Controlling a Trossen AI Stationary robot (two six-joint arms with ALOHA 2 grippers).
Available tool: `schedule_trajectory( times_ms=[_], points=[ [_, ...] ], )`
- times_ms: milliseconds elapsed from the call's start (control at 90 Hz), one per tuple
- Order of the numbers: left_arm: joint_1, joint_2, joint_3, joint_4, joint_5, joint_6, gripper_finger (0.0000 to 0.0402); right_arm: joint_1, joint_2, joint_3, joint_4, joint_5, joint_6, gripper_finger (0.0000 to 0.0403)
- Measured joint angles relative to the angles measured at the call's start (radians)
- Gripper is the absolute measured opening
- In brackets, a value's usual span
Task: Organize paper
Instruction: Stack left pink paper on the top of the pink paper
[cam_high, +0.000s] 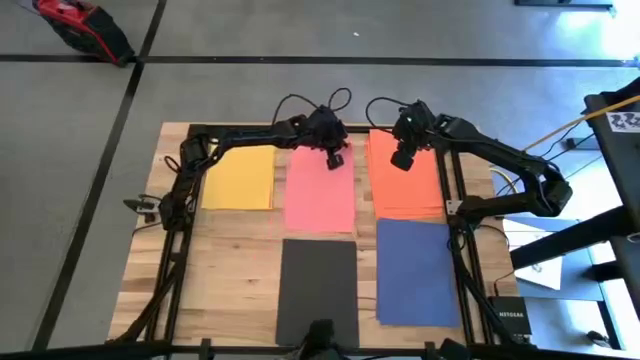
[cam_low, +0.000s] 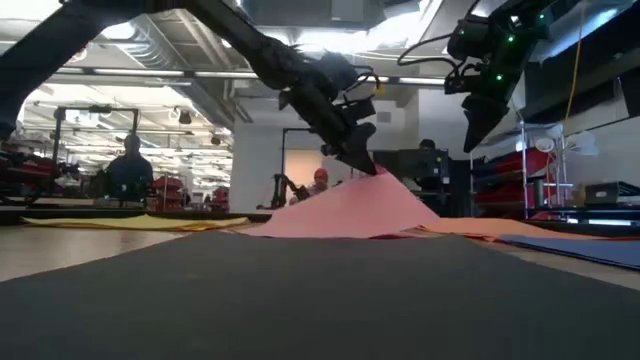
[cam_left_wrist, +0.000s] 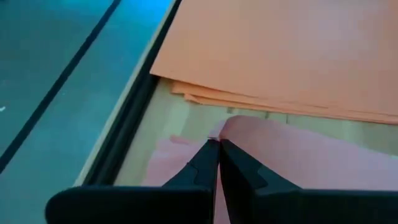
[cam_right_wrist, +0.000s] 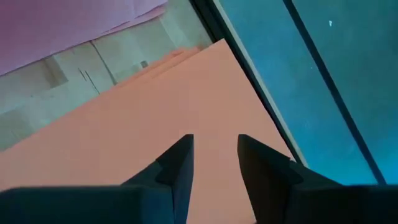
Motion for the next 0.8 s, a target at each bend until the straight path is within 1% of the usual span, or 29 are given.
schedule_trajectory(
  times_ms=[144,256,511,800],
  points=[
    [0.009,0.007,0.02,0.0,-0.002,0.005,0.0,0.0,0.0,0.0,-0.001,0.0,0.0,0.0115],
    [0.032,0.007,0.021,-0.001,-0.023,0.014,0.0,0.0,0.0,0.0,-0.001,0.0,0.0,0.0115],
    [0.073,0.007,0.021,-0.008,-0.027,0.06,0.0,0.0,0.0,0.0,-0.001,0.0,0.0,0.0115],
    [0.071,0.007,0.02,-0.014,-0.027,0.137,0.0,0.0,0.0,0.0,-0.001,0.0,0.0,0.0115]
  ],
)
